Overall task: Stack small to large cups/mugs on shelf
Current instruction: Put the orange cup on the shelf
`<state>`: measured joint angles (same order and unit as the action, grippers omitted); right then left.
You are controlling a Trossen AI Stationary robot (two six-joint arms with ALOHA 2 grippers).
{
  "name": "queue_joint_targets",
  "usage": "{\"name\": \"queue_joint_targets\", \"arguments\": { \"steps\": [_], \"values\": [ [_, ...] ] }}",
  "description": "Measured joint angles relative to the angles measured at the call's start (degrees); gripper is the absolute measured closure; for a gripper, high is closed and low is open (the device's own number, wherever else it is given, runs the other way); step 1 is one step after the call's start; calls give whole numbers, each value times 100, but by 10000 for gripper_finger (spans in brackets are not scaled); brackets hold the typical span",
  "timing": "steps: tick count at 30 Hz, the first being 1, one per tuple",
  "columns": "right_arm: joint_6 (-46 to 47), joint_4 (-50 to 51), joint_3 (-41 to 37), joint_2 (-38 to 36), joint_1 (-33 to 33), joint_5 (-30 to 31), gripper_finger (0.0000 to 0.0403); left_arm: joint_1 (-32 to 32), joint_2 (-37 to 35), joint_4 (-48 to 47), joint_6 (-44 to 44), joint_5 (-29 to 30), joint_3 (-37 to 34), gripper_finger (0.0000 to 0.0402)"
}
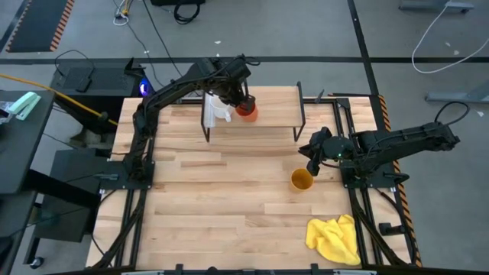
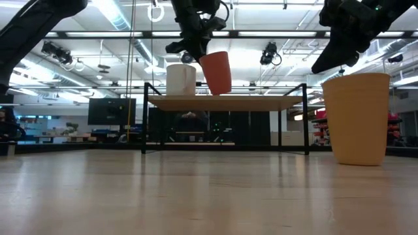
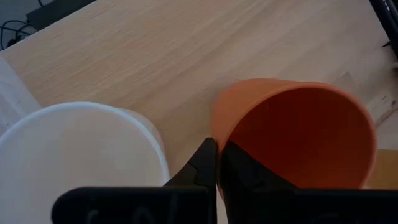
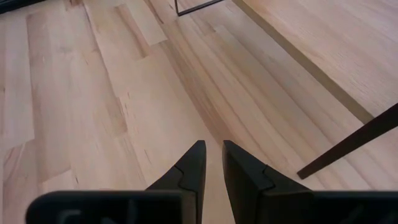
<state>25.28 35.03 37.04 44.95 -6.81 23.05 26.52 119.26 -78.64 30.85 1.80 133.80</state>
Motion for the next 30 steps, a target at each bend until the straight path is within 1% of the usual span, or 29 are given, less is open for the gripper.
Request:
{"name": "queue_joint_targets", "arguments": {
  "steps": [5, 11, 16, 23, 27, 30],
  "values": [
    [0, -2, 0, 0, 0, 2, 342, 7, 0, 94, 0, 4, 0, 386],
    [0, 0, 0, 0, 0, 2, 342, 4, 0, 104, -4, 2, 0, 391],
    [-39, 0, 0, 0, -1, 2, 342, 33, 0, 108, -3, 26, -2, 382],
    [-109, 1, 0, 0, -11, 2, 342, 26, 0, 106, 0, 97, -4, 391],
    [-147, 2, 0, 0, -11, 2, 342, 22, 0, 108, -2, 96, -4, 380],
    [-149, 0, 0, 0, -11, 2, 342, 27, 0, 108, -4, 98, -4, 380]
  ]
}}
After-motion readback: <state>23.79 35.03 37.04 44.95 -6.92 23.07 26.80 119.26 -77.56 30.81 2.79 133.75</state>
